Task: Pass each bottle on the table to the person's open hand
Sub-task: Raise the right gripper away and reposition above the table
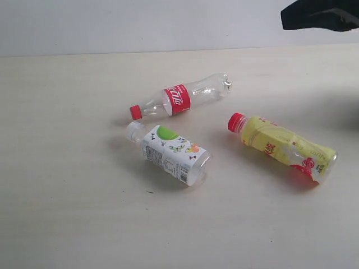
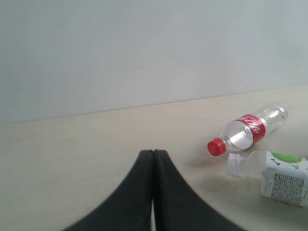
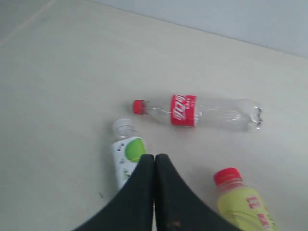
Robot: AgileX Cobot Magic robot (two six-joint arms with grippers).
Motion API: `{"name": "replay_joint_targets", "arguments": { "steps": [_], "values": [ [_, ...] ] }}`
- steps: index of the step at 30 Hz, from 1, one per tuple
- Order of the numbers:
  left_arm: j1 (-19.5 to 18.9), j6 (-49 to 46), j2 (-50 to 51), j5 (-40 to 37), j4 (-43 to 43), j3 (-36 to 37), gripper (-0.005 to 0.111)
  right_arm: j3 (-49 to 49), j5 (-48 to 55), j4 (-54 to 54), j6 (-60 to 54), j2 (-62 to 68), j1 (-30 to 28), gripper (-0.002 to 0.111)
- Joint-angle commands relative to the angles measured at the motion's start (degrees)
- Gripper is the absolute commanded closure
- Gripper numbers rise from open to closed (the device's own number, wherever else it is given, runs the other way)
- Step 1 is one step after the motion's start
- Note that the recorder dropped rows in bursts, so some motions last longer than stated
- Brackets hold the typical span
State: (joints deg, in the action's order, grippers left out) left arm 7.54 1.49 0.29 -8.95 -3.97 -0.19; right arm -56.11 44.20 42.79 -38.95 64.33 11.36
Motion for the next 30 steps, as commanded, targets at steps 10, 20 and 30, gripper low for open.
{"name": "replay_joint_targets", "arguments": {
  "steps": [10, 20, 30],
  "values": [
    [-0.2, 0.4, -0.3, 0.2, -0.1, 0.2, 0.107, 16.9, -6.1, 15.6, -18.4, -13.4, -0.1, 0.108],
    [-0.2, 0.4, -0.3, 0.2, -0.1, 0.2, 0.107, 16.9, -7.5, 15.7, -18.4, -13.6, -0.1, 0.108],
    [-0.2, 0.4, -0.3, 0.2, -0.1, 0.2, 0.107, 16.9, -7.5, 15.7, -18.4, -13.6, -0.1, 0.108]
  ]
}}
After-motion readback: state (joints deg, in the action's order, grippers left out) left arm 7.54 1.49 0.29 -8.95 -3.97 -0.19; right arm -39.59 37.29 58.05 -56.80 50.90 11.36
